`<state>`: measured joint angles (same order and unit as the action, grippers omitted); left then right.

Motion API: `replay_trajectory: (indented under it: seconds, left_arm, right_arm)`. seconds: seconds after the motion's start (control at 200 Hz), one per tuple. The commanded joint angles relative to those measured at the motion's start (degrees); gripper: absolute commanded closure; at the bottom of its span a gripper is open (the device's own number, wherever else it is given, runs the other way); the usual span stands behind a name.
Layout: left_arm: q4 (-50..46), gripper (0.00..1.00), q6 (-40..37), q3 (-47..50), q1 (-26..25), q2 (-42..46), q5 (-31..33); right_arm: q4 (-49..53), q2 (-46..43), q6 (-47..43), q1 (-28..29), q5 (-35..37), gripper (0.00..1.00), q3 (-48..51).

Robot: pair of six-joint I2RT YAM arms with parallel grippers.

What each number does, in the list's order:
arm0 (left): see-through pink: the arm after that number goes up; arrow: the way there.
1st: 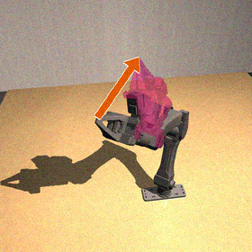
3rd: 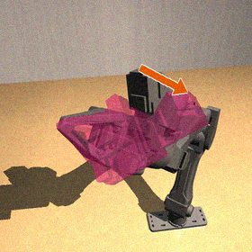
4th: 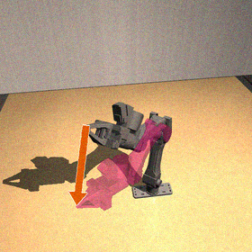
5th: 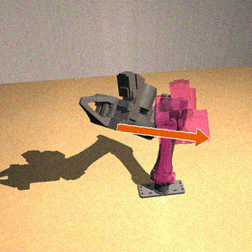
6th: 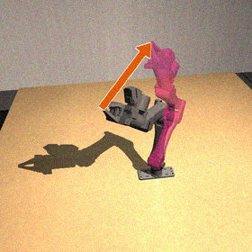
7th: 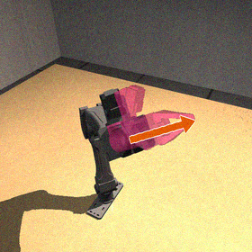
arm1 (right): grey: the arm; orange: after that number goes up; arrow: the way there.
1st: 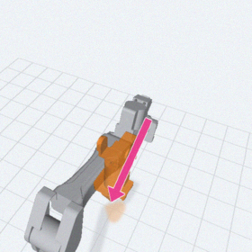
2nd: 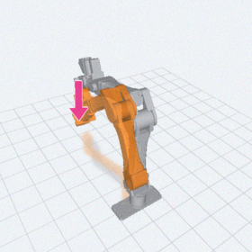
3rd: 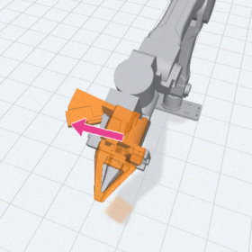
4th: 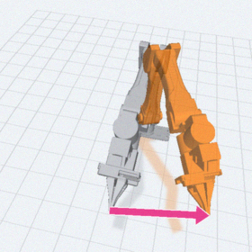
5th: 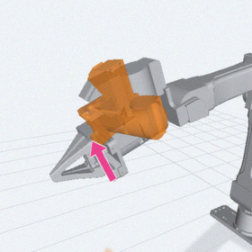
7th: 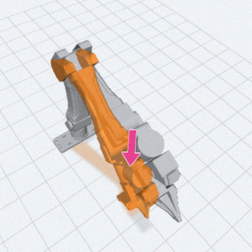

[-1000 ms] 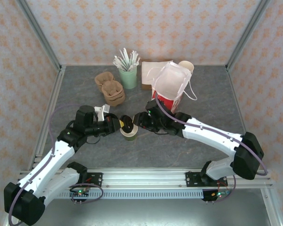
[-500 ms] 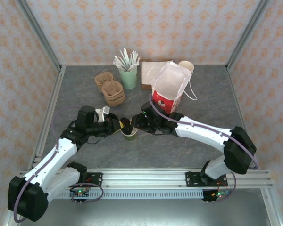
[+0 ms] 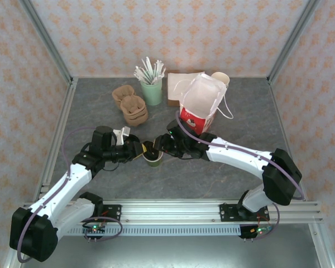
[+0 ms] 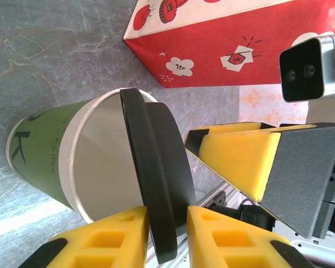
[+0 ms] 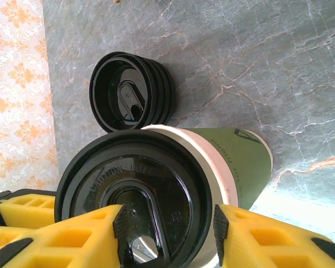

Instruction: Pack the takeout coffee

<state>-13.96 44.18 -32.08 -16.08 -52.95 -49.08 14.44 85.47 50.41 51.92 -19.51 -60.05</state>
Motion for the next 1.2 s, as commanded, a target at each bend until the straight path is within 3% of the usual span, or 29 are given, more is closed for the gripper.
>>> replay_trajectory:
  seconds: [0.0,0.105,1.196]
  left_arm:
    - [-2.17,0.73,-2.4,0.39,0.42,0.05,0.86]
    - [-3.3,0.69,-3.11,0.43,0.52,0.21,1.74]
    - [-2.14,0.7,-4.54,1.57,0.52,-2.82,3.12]
  right_arm:
    - [-0.69,0.01,0.32,-0.33,0.48,0.53,-0.77]
    - [-0.38,0.07,0.12,-0.42,0.62,0.52,-0.86]
    - [2.66,1.58,-1.91,-0.63,1.33,0.46,-4.01]
